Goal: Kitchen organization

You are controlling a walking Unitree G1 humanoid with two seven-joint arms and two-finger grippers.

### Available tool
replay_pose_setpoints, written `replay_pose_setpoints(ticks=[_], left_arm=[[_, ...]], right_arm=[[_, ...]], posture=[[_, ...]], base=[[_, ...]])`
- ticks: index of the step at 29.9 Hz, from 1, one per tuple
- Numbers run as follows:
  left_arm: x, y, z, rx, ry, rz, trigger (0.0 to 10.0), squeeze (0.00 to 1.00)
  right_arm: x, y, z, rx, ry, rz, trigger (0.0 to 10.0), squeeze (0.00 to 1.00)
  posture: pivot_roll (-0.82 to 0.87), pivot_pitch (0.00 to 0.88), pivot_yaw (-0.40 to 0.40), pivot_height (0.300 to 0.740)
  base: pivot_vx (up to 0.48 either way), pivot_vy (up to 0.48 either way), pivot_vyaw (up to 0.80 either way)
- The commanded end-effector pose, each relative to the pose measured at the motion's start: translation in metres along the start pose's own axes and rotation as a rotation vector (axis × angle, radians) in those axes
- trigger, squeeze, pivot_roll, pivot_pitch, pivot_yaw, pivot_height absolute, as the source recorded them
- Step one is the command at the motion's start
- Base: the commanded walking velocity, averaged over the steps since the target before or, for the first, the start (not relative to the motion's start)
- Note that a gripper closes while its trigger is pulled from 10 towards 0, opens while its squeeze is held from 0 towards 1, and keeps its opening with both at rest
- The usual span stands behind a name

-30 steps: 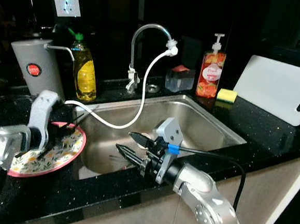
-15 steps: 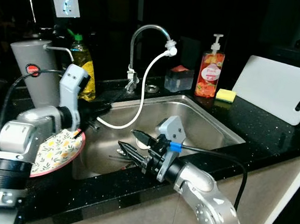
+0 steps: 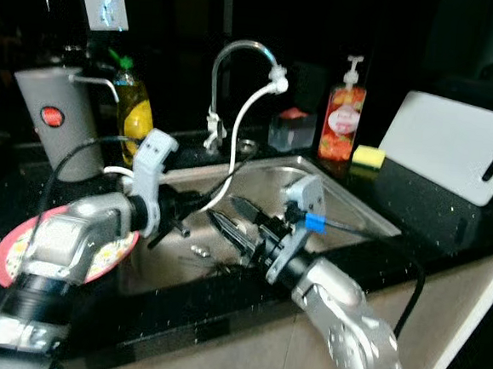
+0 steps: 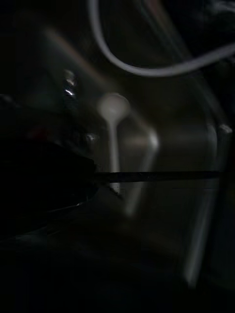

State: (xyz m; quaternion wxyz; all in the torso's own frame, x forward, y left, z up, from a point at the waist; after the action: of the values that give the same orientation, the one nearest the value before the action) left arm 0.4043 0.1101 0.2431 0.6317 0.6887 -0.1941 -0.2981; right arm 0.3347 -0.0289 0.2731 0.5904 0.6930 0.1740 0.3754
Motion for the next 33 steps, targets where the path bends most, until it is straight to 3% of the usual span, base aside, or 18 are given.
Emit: replay_pose_setpoints(ticks=[1, 6, 9, 10, 14, 18, 20, 26, 27, 29, 30, 31, 32, 33], left_arm=[[0.007, -0.002, -0.003, 0.008, 0.023, -0.031, 10.0, 0.00], [0.020, 0.002, -0.007, 0.019, 0.035, -0.053, 10.0, 0.00], [0.030, -0.003, -0.012, 0.012, 0.067, -0.086, 10.0, 0.00], [0.040, -0.010, -0.017, -0.022, 0.103, -0.125, 10.0, 0.00], [0.045, -0.018, -0.019, -0.036, 0.122, -0.158, 10.0, 0.00], [0.048, -0.038, -0.024, -0.059, 0.162, -0.220, 10.0, 0.00], [0.048, -0.043, -0.023, -0.028, 0.159, -0.235, 10.0, 0.00], [0.048, -0.047, -0.023, -0.019, 0.156, -0.242, 10.0, 0.00], [0.047, -0.048, -0.023, -0.021, 0.156, -0.234, 10.0, 1.00], [0.047, -0.048, -0.024, -0.023, 0.155, -0.228, 10.0, 1.00], [0.046, -0.030, -0.023, -0.036, 0.131, -0.130, 10.0, 1.00], [0.046, -0.030, -0.023, -0.036, 0.131, -0.130, 10.0, 1.00], [0.043, -0.010, -0.023, -0.044, 0.113, -0.039, 10.0, 0.00], [0.042, -0.004, -0.023, -0.038, 0.111, -0.012, 10.0, 0.00]], right_arm=[[0.001, -0.008, 0.009, 0.005, -0.049, -0.039, 10.0, 0.00], [0.006, -0.018, 0.028, -0.027, -0.123, -0.111, 10.0, 0.00], [0.009, -0.032, 0.034, -0.046, -0.130, -0.179, 10.0, 0.00], [0.013, -0.048, 0.045, -0.051, -0.169, -0.241, 10.0, 0.00], [0.016, -0.054, 0.055, -0.048, -0.212, -0.264, 10.0, 0.00], [0.018, -0.051, 0.097, -0.066, -0.432, -0.252, 10.0, 0.00], [0.017, -0.043, 0.111, -0.085, -0.485, -0.220, 10.0, 0.00], [0.019, -0.043, 0.111, -0.088, -0.472, -0.222, 10.0, 0.00], [0.021, -0.044, 0.110, -0.090, -0.463, -0.219, 10.0, 0.00], [0.022, -0.044, 0.109, -0.092, -0.458, -0.217, 10.0, 0.00], [0.025, -0.043, 0.107, -0.096, -0.450, -0.202, 10.0, 0.00], [0.025, -0.043, 0.107, -0.096, -0.450, -0.202, 10.0, 0.00], [0.028, -0.041, 0.105, -0.109, -0.438, -0.186, 10.0, 0.00], [0.028, -0.040, 0.105, -0.117, -0.433, -0.179, 10.0, 0.00]], posture=[[-0.05, 0.000, 0.054, 0.740], [-0.05, 0.000, 0.059, 0.740], [-0.06, 0.000, 0.062, 0.740], [-0.06, 0.000, 0.063, 0.740], [-0.06, 0.000, 0.066, 0.740], [-0.07, 0.000, 0.071, 0.740], [-0.06, 0.000, 0.062, 0.740], [-0.05, 0.000, 0.053, 0.740], [-0.05, 0.000, 0.049, 0.740], [-0.05, 0.000, 0.049, 0.740], [-0.05, 0.000, 0.047, 0.740], [-0.05, 0.000, 0.047, 0.740], [-0.05, 0.000, 0.046, 0.740], [-0.05, 0.000, 0.046, 0.740]], base=[[0.000, 0.000, 0.00], [0.000, 0.000, 0.00], [0.000, 0.000, 0.00], [0.000, 0.000, 0.00], [0.000, 0.000, 0.00], [0.000, 0.000, 0.00], [0.000, 0.000, 0.00], [0.000, 0.000, 0.00], [0.000, 0.000, 0.00], [0.000, 0.000, 0.00], [0.000, 0.000, 0.00], [0.000, 0.000, 0.00], [0.000, 0.000, 0.00], [0.000, 0.000, 0.00]])
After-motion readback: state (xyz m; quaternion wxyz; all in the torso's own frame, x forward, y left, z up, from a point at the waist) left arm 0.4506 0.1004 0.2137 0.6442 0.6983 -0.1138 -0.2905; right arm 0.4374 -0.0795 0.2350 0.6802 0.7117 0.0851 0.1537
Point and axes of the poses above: a point about 5 cm out from each wrist's last joint towards the gripper, its own x axis pointing out of the wrist towards the gripper, its own y axis along the axis of the wrist's last joint, z = x × y, the point moved 6 cm from there along x, pointing out of the wrist towards the gripper, and after that the axes turned 2 degrees about x, right-handed, at the moved point
